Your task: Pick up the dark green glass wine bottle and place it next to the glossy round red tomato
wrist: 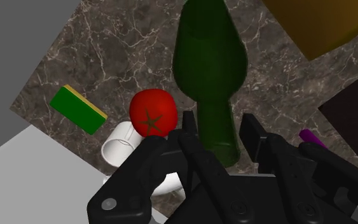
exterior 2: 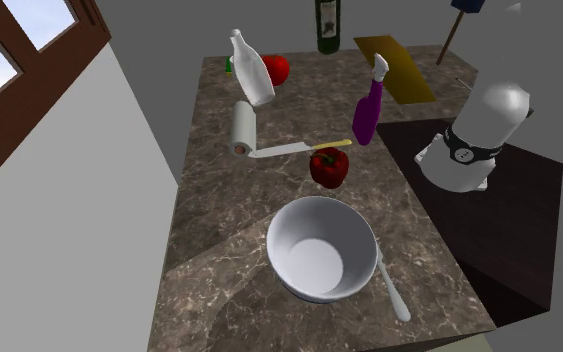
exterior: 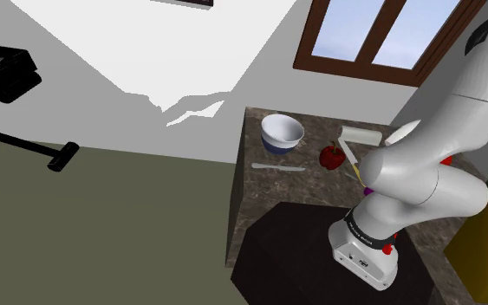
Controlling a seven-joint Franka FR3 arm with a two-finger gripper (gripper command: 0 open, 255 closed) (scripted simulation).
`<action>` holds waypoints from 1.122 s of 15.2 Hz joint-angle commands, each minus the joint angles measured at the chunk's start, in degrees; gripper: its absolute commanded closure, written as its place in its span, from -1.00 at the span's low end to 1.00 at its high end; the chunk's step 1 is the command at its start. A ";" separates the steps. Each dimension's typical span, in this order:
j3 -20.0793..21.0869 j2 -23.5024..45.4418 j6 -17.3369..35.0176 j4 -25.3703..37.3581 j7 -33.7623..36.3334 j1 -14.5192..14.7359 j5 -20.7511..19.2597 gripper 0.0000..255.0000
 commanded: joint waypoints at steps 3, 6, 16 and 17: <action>-0.07 -0.24 3.20 -3.47 -0.32 0.95 -0.04 1.00; 0.04 -0.15 5.46 -5.78 -0.60 1.40 0.18 1.00; 0.94 0.96 11.76 -11.70 -1.87 1.79 1.69 1.00; 0.94 0.97 11.76 -11.70 -1.87 1.78 1.70 1.00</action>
